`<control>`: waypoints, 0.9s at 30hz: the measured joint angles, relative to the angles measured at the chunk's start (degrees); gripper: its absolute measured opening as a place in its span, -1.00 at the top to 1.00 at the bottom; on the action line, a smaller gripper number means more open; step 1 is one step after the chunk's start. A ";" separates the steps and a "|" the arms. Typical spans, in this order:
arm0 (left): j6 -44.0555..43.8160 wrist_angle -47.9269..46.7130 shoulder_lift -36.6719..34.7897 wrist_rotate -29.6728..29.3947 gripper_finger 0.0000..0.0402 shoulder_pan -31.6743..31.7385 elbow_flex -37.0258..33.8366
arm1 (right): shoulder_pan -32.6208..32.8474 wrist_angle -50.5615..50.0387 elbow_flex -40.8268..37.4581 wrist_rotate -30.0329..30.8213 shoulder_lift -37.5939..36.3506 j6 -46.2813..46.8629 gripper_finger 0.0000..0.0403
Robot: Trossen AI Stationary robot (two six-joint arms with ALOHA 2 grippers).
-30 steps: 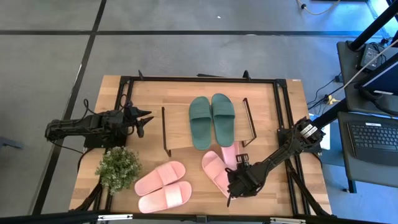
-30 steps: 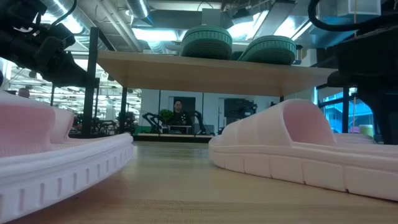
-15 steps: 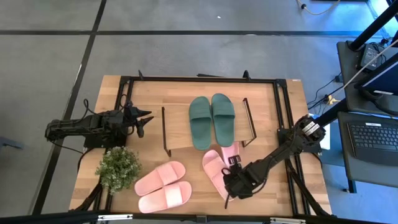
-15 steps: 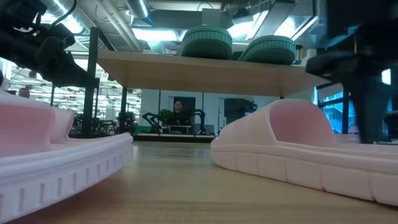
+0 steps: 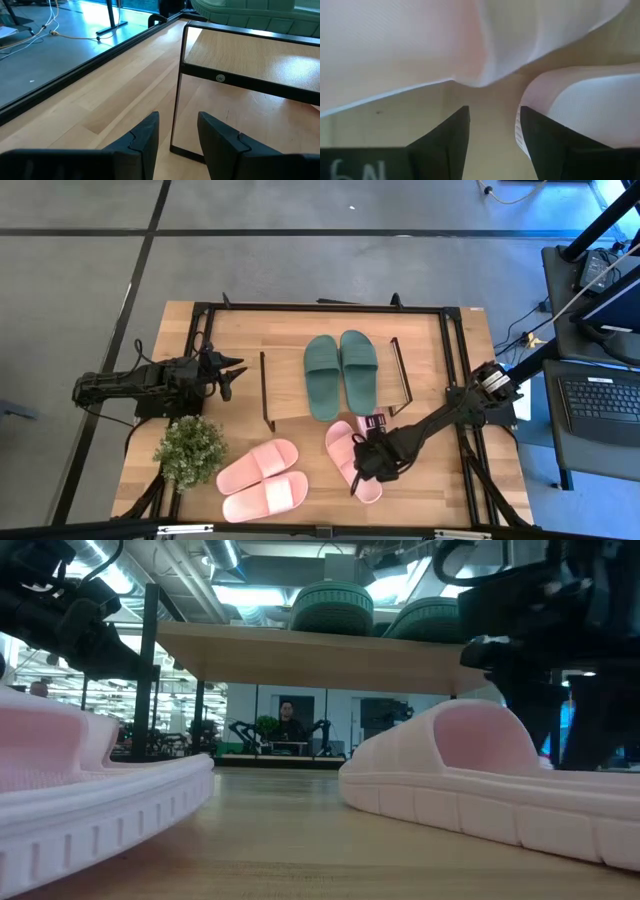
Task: Pick and place slides into the shelf
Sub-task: Put the pink slide under the shelf
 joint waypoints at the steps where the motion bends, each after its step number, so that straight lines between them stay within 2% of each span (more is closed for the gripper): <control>1: 0.00 0.00 0.02 0.00 0.37 -0.02 0.00 | -0.33 -0.21 0.00 -0.01 0.00 -0.24 0.12; 13: 0.00 -0.02 0.00 0.27 0.37 0.00 0.00 | -2.45 -2.76 0.09 0.00 -0.04 -2.39 0.12; 20: 0.00 -0.07 0.00 1.32 0.37 0.00 0.00 | 1.82 -10.17 4.78 0.21 -1.26 3.17 0.12; 27: 0.01 -0.06 0.01 1.32 0.37 -0.01 0.00 | 5.86 -10.76 8.83 0.10 -4.39 6.16 0.12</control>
